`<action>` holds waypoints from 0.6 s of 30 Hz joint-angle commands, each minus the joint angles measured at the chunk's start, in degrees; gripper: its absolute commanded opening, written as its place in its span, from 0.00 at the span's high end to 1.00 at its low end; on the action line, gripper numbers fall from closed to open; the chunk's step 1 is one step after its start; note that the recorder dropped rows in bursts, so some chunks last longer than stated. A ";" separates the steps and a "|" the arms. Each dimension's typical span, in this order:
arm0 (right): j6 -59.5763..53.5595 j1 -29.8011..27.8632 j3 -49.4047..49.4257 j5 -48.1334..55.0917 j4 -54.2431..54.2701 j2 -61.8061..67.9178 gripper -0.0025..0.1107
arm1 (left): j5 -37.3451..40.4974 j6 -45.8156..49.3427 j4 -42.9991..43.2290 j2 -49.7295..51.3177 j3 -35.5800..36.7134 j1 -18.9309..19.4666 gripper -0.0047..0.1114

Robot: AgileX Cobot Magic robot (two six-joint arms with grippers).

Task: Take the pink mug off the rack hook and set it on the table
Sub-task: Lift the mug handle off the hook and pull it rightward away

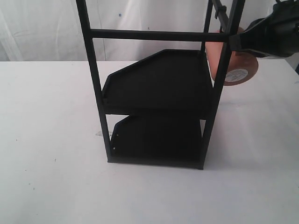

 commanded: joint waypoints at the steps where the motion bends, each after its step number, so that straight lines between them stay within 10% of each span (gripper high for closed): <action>1: -0.01 0.06 0.07 -0.59 0.07 -1.34 0.98 | 0.25 0.00 -0.66 -0.23 0.14 0.21 0.95; 18: -0.12 0.06 0.07 1.09 -0.05 -4.62 0.98 | 0.25 0.00 -0.66 -0.23 0.14 0.21 0.95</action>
